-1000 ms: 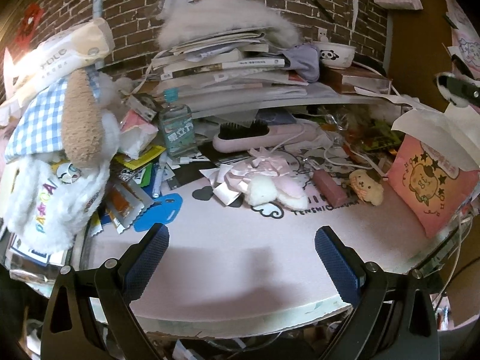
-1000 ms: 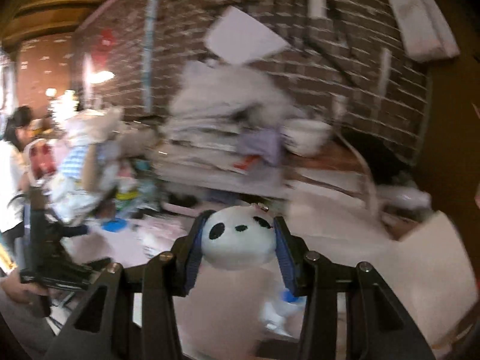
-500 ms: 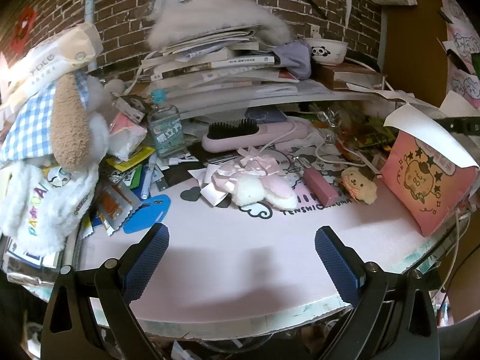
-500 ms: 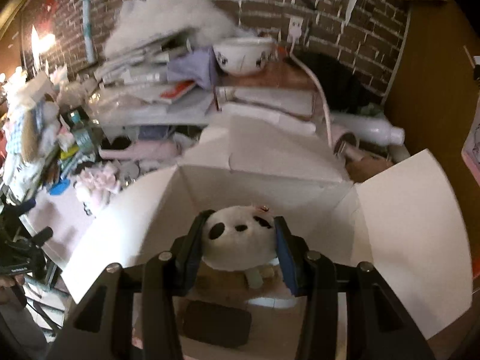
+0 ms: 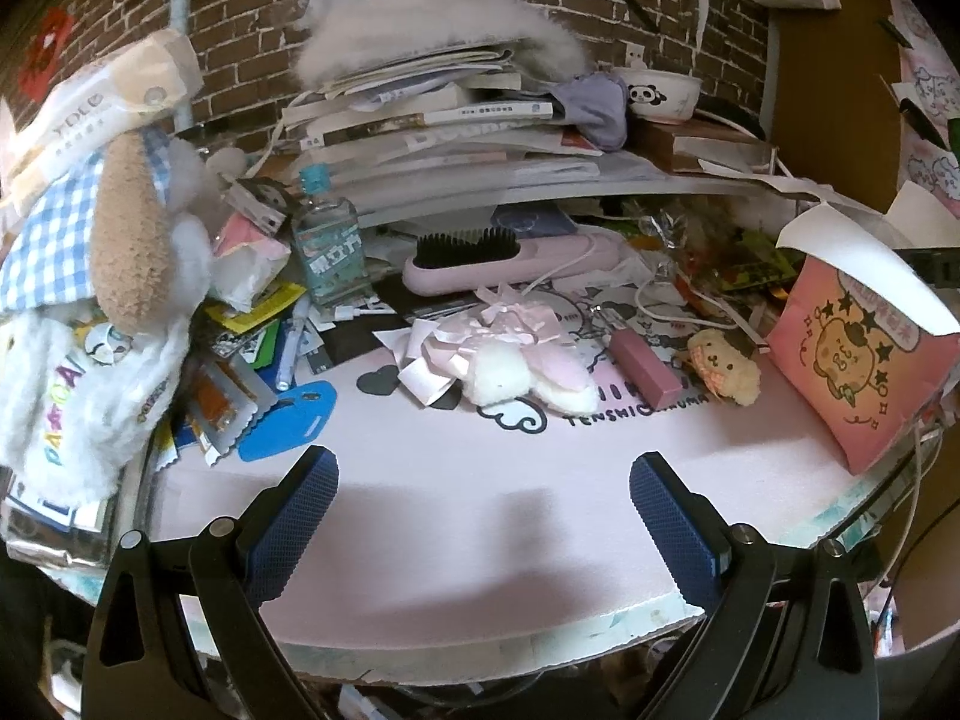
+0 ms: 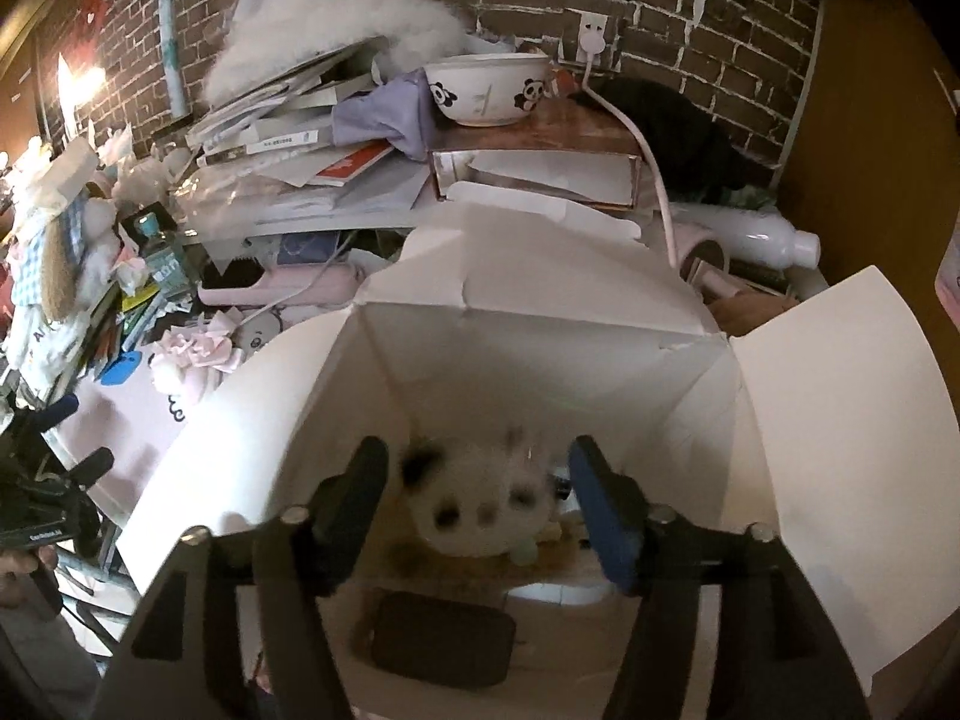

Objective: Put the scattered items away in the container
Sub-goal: 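Carry the panda plush into the white box and open the right tool, then withdraw the right tool from the box back toward the desk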

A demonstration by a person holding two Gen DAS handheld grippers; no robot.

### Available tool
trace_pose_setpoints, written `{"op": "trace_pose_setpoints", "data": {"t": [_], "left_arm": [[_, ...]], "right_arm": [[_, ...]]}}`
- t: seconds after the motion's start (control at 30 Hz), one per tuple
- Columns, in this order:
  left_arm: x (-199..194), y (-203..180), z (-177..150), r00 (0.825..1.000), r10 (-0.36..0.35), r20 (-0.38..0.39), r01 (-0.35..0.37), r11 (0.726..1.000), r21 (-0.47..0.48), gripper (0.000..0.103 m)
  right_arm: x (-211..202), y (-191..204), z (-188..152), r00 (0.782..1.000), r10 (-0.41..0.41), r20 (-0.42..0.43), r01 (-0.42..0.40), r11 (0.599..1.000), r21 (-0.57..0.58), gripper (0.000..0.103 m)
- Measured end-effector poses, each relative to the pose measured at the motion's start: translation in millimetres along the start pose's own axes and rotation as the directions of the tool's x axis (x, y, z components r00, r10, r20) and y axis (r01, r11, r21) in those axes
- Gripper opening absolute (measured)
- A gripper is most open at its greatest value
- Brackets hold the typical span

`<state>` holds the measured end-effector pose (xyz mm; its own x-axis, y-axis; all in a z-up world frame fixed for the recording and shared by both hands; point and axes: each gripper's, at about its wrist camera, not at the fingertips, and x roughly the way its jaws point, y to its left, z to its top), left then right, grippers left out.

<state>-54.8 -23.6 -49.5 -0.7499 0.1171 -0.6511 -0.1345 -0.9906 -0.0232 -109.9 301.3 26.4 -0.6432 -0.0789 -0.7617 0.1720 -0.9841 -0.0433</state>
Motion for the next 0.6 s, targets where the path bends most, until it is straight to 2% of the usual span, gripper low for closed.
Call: {"op": "trace_pose_setpoints", "data": {"t": [0.17, 0.3, 0.4, 0.5, 0.53, 0.6], "left_arm": [[0, -2, 0, 1.0, -0.002, 0.0, 0.002, 1.0, 0.006, 0.098], [0, 0, 1, 1.0, 0.003, 0.001, -0.003, 1.0, -0.003, 0.098], [3, 2, 1, 1.0, -0.001, 0.001, 0.001, 1.0, -0.011, 0.098], [7, 4, 1, 1.0, -0.004, -0.002, 0.004, 1.0, -0.02, 0.098], [8, 5, 1, 1.0, -0.007, 0.0, 0.007, 1.0, -0.023, 0.098], [12, 7, 2, 1.0, -0.014, 0.003, 0.014, 0.999, -0.033, 0.098]], "right_arm": [[-7, -1, 1, 0.999, 0.03, 0.031, -0.03, 0.999, 0.016, 0.065], [-28, 8, -2, 0.984, 0.124, 0.125, -0.127, 0.992, 0.016, 0.066], [-51, 23, -8, 0.952, 0.21, 0.224, -0.213, 0.977, -0.011, 0.073], [-72, 45, -14, 0.918, 0.252, 0.306, -0.246, 0.968, -0.058, 0.073], [-78, 55, -18, 0.901, 0.28, 0.332, -0.266, 0.96, -0.088, 0.073], [-85, 72, -26, 0.877, 0.329, 0.349, -0.3, 0.944, -0.135, 0.074]]}}
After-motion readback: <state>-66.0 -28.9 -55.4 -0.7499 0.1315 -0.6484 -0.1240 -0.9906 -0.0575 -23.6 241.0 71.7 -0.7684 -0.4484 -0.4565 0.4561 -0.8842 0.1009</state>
